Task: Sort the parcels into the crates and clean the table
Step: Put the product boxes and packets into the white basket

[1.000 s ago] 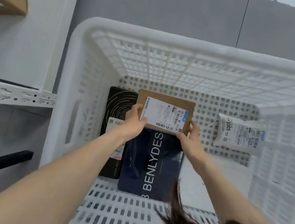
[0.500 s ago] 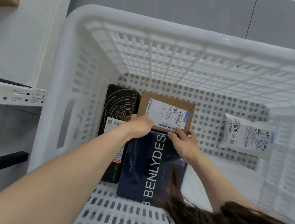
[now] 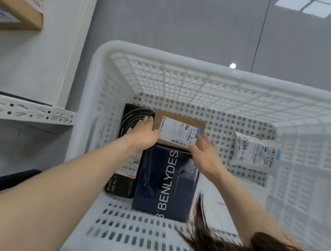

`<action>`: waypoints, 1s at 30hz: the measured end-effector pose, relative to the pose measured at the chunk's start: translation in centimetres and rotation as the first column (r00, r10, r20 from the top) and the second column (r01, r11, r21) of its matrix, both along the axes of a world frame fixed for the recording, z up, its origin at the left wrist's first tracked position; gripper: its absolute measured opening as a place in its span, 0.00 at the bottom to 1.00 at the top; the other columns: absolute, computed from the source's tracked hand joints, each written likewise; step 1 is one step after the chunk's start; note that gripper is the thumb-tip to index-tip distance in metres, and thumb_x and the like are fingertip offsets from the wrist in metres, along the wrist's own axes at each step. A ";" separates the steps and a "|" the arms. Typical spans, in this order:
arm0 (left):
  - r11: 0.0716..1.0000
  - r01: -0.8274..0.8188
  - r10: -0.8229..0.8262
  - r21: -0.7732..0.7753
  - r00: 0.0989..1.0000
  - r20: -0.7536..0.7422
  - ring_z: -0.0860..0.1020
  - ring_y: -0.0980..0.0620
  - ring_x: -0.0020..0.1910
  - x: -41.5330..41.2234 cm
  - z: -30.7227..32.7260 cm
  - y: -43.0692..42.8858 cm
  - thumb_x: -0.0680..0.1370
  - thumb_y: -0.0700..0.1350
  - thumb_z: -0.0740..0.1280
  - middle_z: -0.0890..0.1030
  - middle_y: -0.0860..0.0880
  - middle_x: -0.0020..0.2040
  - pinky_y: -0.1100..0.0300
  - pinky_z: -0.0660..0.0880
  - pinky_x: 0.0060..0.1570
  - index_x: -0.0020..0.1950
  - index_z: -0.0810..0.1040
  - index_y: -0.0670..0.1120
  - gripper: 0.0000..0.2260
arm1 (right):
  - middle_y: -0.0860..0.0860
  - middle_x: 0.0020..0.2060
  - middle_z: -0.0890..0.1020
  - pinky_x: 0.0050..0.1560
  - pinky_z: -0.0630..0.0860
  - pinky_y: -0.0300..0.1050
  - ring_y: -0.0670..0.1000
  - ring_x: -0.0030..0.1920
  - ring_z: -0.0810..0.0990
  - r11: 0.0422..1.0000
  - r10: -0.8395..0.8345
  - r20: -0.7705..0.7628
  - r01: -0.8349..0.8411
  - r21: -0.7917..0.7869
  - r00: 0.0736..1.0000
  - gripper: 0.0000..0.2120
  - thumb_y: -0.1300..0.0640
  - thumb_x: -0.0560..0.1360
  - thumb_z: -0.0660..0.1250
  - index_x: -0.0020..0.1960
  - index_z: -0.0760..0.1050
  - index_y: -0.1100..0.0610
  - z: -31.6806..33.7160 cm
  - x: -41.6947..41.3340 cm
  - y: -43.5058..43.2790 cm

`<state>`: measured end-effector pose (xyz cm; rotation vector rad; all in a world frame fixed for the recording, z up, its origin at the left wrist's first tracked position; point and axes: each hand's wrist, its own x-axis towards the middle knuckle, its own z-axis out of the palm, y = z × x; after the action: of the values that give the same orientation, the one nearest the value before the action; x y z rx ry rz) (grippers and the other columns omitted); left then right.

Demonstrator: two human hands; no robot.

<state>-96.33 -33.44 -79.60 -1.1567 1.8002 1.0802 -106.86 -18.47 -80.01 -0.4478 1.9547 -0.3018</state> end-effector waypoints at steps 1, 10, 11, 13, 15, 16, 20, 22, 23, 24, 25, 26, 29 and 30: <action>1.000 -0.004 0.004 -0.003 1.000 -0.026 0.43 0.51 0.77 0.0 1.9 -0.4 0.84 0.47 0.48 0.43 0.48 0.78 0.51 0.43 0.75 0.78 0.43 0.44 0.25 | 0.51 0.78 0.50 0.76 0.45 0.54 0.55 0.77 0.44 1.000 -0.006 0.000 0.006 -0.026 1.000 0.27 0.49 0.81 0.52 0.78 0.51 0.52 1.7 -0.1 0.0; 0.998 -0.053 0.049 -0.019 0.985 -0.166 0.54 0.48 0.76 0.5 18.3 -1.1 0.83 0.46 0.47 0.56 0.47 0.77 0.49 0.52 0.74 0.77 0.54 0.44 0.22 | 0.52 0.76 0.57 0.75 0.54 0.56 0.54 0.77 0.52 0.991 -0.005 -0.043 -0.001 -0.130 0.999 0.26 0.52 0.82 0.54 0.77 0.53 0.55 18.1 -0.6 0.1; 0.998 -0.067 0.063 -0.021 0.984 -0.167 0.56 0.47 0.75 0.5 19.6 -1.2 0.83 0.45 0.47 0.58 0.47 0.76 0.51 0.54 0.73 0.76 0.56 0.43 0.21 | 0.52 0.76 0.58 0.75 0.55 0.54 0.54 0.76 0.54 0.990 0.002 -0.044 -0.008 -0.138 0.999 0.25 0.53 0.82 0.54 0.77 0.53 0.55 19.6 -0.9 0.3; 0.996 -0.079 0.072 -0.030 0.979 -0.192 0.57 0.46 0.75 0.9 23.4 -1.0 0.83 0.45 0.47 0.58 0.46 0.76 0.52 0.55 0.72 0.76 0.57 0.43 0.21 | 0.52 0.76 0.59 0.73 0.57 0.52 0.53 0.75 0.57 0.989 0.009 -0.064 -0.019 -0.145 0.998 0.25 0.53 0.82 0.54 0.77 0.53 0.55 23.7 -1.4 1.0; 0.997 -0.072 0.066 -0.017 0.967 -0.246 0.57 0.46 0.75 0.7 26.0 -1.0 0.83 0.44 0.48 0.58 0.46 0.77 0.52 0.54 0.73 0.77 0.56 0.45 0.21 | 0.52 0.76 0.59 0.72 0.58 0.49 0.53 0.74 0.59 0.987 0.000 -0.097 -0.015 -0.159 0.995 0.25 0.53 0.82 0.53 0.77 0.53 0.54 26.4 -2.3 1.5; 0.997 -0.076 0.067 -0.022 0.961 -0.267 0.57 0.47 0.75 0.5 27.1 -1.0 0.83 0.44 0.48 0.59 0.47 0.77 0.52 0.55 0.72 0.77 0.56 0.45 0.21 | 0.52 0.76 0.59 0.72 0.57 0.48 0.53 0.74 0.60 0.985 -0.007 -0.119 -0.013 -0.170 0.993 0.24 0.54 0.83 0.53 0.77 0.53 0.54 27.6 -2.8 1.7; 0.993 -0.108 0.090 -0.049 0.955 -0.284 0.56 0.47 0.75 -0.3 30.1 -0.5 0.83 0.42 0.48 0.57 0.45 0.77 0.55 0.54 0.72 0.77 0.54 0.43 0.21 | 0.53 0.75 0.60 0.71 0.58 0.44 0.54 0.74 0.61 0.982 -0.037 -0.152 0.007 -0.188 0.988 0.24 0.56 0.83 0.52 0.77 0.54 0.54 30.6 -3.6 2.4; 0.994 -0.094 0.076 -0.053 0.958 -0.277 0.52 0.48 0.76 -0.4 31.0 -0.1 0.84 0.42 0.48 0.52 0.45 0.78 0.54 0.50 0.73 0.78 0.51 0.43 0.22 | 0.53 0.75 0.60 0.71 0.56 0.44 0.53 0.74 0.60 0.984 -0.015 -0.149 -0.012 -0.176 0.989 0.23 0.56 0.83 0.52 0.77 0.54 0.55 31.2 -3.4 2.8; 0.995 -0.080 0.063 -0.052 0.960 -0.272 0.51 0.48 0.77 -0.3 31.4 0.1 0.84 0.43 0.48 0.51 0.45 0.78 0.54 0.49 0.74 0.78 0.50 0.43 0.22 | 0.52 0.76 0.60 0.71 0.56 0.44 0.53 0.75 0.59 0.986 -0.001 -0.147 -0.024 -0.165 0.989 0.23 0.56 0.83 0.52 0.77 0.54 0.55 31.4 -3.3 2.9; 0.996 -0.072 0.055 -0.052 0.961 -0.270 0.50 0.48 0.77 -0.4 31.4 0.1 0.84 0.43 0.48 0.51 0.45 0.78 0.54 0.49 0.74 0.78 0.50 0.42 0.22 | 0.52 0.76 0.60 0.72 0.55 0.45 0.53 0.75 0.59 0.987 0.008 -0.144 -0.031 -0.159 0.990 0.23 0.55 0.83 0.52 0.77 0.54 0.55 31.4 -3.3 2.9; 0.996 -0.071 0.056 -0.050 0.963 -0.263 0.50 0.48 0.77 -0.3 31.6 0.2 0.84 0.43 0.47 0.51 0.45 0.78 0.53 0.49 0.74 0.78 0.50 0.42 0.22 | 0.52 0.76 0.60 0.72 0.55 0.45 0.53 0.75 0.58 0.988 0.003 -0.134 -0.024 -0.155 0.991 0.23 0.55 0.83 0.51 0.77 0.54 0.55 31.3 -3.2 3.0; 0.996 -0.073 0.057 -0.051 0.961 -0.270 0.50 0.48 0.77 -0.5 31.7 0.1 0.84 0.43 0.47 0.51 0.45 0.78 0.53 0.49 0.74 0.77 0.51 0.42 0.21 | 0.52 0.76 0.60 0.72 0.54 0.46 0.53 0.75 0.58 0.988 -0.007 -0.128 -0.012 -0.152 0.992 0.23 0.55 0.83 0.51 0.77 0.54 0.54 31.2 -3.2 3.0; 0.993 -0.099 0.078 -0.062 0.958 -0.277 0.49 0.48 0.77 -0.3 31.8 -0.2 0.84 0.42 0.47 0.51 0.45 0.78 0.54 0.48 0.73 0.77 0.51 0.43 0.21 | 0.52 0.75 0.60 0.72 0.55 0.47 0.54 0.75 0.59 0.986 -0.039 -0.109 0.021 -0.167 0.993 0.23 0.54 0.83 0.51 0.77 0.54 0.53 30.8 -2.8 2.8; 0.993 -0.093 0.071 -0.066 0.959 -0.273 0.48 0.48 0.77 -0.2 31.8 -0.3 0.84 0.43 0.47 0.49 0.46 0.78 0.54 0.47 0.74 0.78 0.50 0.43 0.22 | 0.52 0.75 0.61 0.72 0.56 0.48 0.54 0.74 0.60 0.985 -0.044 -0.102 0.026 -0.170 0.994 0.23 0.54 0.83 0.51 0.77 0.54 0.53 30.8 -2.7 2.8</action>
<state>-96.48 -33.72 -47.83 -1.1852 2.0346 1.2773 -109.59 -15.72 -49.26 -0.5485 2.0502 -0.4774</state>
